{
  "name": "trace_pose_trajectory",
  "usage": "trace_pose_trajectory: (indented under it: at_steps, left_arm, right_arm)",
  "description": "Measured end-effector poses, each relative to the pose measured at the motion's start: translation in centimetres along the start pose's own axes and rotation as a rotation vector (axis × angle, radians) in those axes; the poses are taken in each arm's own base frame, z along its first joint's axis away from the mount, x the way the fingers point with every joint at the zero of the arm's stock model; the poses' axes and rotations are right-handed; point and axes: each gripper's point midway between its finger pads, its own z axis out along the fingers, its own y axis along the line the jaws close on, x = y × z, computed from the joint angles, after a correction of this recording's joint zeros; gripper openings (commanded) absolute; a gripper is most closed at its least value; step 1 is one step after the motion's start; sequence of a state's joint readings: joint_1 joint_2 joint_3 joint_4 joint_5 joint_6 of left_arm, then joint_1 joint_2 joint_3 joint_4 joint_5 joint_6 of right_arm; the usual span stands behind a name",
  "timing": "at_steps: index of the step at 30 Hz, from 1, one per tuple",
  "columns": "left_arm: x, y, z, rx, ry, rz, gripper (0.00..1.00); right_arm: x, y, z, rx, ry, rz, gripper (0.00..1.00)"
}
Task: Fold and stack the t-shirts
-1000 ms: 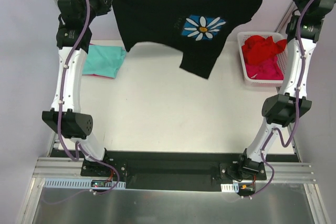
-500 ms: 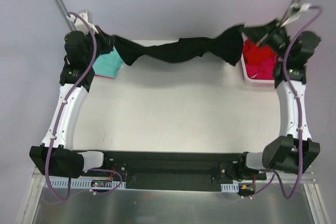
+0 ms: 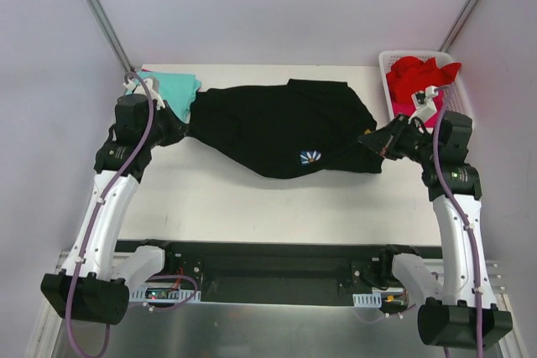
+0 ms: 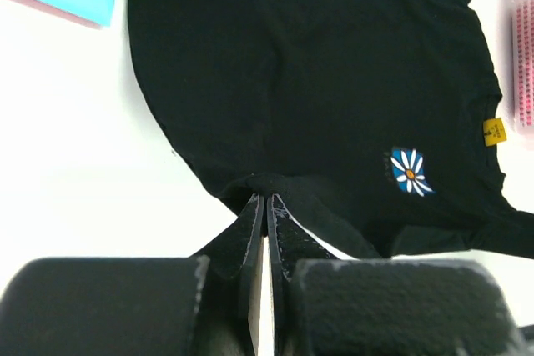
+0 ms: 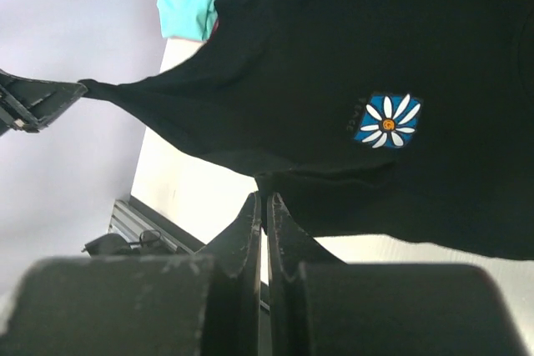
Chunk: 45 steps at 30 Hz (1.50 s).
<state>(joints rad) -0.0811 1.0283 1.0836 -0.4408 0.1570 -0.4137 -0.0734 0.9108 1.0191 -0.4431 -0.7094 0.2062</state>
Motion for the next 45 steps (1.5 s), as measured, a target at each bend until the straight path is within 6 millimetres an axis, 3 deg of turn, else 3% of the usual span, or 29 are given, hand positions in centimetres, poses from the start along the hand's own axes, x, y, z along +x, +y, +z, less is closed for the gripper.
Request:
trace_pose_trajectory:
  at_steps: [3,9,12,14,18,20,24,27,31,34,38,40,42,45]
  left_arm:
    - [0.9,-0.4,-1.1,0.016,0.015,0.002,0.00]
    - [3.4,-0.3,-1.3,0.010,0.099,-0.015,0.00]
    - [3.3,-1.4,-1.5,0.033,0.096,0.008,0.00]
    - [2.1,-2.6,-2.1,0.054,0.064,0.024,0.00]
    - [-4.6,-6.5,-4.5,0.125,-0.093,0.054,0.00]
    - [-10.1,-9.4,-6.2,0.183,-0.222,0.075,0.00]
    - [-18.2,-13.6,-7.8,0.259,-0.418,0.118,0.00]
    - [-22.9,-15.7,-7.3,0.277,-0.507,0.152,0.00]
    - [-26.9,-17.1,-4.9,0.285,-0.564,0.167,0.00]
    - [-28.5,-16.7,-2.9,0.272,-0.572,0.163,0.00]
    - [-28.4,-14.0,-0.9,0.209,-0.537,0.147,0.00]
    - [-27.0,-12.6,-0.4,0.179,-0.500,0.143,0.00]
    - [-24.3,-11.2,-0.5,0.149,-0.445,0.138,0.00]
    - [-20.2,-9.6,-2.2,0.124,-0.381,0.132,0.00]
  right_arm:
    - [1.6,0.2,-0.5,0.012,0.038,-0.010,0.00]
    - [5.1,-1.7,-0.6,0.070,0.132,0.028,0.01]
    - [4.8,-1.3,-0.6,0.061,0.127,0.007,0.00]
    - [3.8,-0.4,-0.7,0.045,0.102,-0.020,0.00]
    - [-2.1,3.6,-1.5,-0.014,-0.017,-0.134,0.00]
    - [-7.3,7.0,-2.1,-0.061,-0.119,-0.234,0.00]
    - [-17.4,13.9,-3.6,-0.156,-0.333,-0.445,0.00]
    - [-24.1,17.9,-4.1,-0.237,-0.473,-0.560,0.00]
    - [-31.3,19.2,-3.6,-0.315,-0.623,-0.584,0.00]
    - [-35.6,16.9,-2.8,-0.328,-0.714,-0.519,0.00]
    - [-38.5,13.7,-2.4,-0.296,-0.780,-0.422,0.00]
    - [-38.9,13.6,-2.9,-0.296,-0.803,-0.409,0.00]
    - [-39.0,14.2,-3.7,-0.311,-0.824,-0.419,0.00]
    - [-38.6,16.0,-5.2,-0.343,-0.847,-0.435,0.00]
